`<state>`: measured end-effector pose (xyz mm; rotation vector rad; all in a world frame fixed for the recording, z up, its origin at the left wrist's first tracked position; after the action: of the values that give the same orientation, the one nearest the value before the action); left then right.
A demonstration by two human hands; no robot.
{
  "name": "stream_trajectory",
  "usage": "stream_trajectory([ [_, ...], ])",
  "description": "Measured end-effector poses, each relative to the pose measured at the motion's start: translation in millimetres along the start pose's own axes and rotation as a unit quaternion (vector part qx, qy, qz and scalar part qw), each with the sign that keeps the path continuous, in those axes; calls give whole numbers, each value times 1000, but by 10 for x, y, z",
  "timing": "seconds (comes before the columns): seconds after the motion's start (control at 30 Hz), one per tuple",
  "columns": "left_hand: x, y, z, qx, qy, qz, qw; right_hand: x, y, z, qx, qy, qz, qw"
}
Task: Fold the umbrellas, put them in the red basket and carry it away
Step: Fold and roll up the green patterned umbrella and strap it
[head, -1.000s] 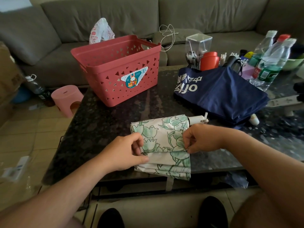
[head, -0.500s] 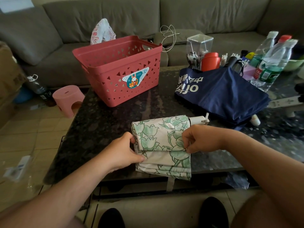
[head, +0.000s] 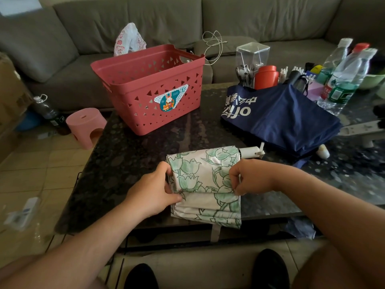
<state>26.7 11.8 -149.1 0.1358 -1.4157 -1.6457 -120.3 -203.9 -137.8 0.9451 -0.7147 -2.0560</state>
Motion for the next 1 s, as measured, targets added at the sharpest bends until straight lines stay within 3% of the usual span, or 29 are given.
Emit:
stream_trajectory([
  [0.43,129,122,-23,-49,32,-134,989,-119,-35,59,22,5,34,999],
  [0.57,227,352,53,-115,7,-163,980,-125,-114,13,15,-1,52,999],
  [0.6,315,449,65,-94,-31,-147,984,-120,-118,12,17,-4,52,998],
  [0.67,544,605,83,31,-135,-106,985,-119,-120,9,18,-6,55,998],
  [0.73,774,560,75,129,-232,-78,961,-120,-110,3,14,-7,58,998],
  [0.83,914,207,-162,107,-268,-106,952,-94,-102,-14,1,-14,53,998],
  [1.0,741,-51,-399,67,-210,-101,970,-55,-108,-52,-18,-17,45,999],
])
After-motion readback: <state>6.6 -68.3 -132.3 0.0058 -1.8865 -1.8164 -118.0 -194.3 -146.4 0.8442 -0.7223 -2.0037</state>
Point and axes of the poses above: each hand's wrist, its own z-axis away from the middle knuckle, its own y-axis out of the back of the hand, x = y × z, the point moved 7 cm from there along -z, towards the middle knuckle, and after that the axes turned 10 degrees about -x, right-handed, at the moved point
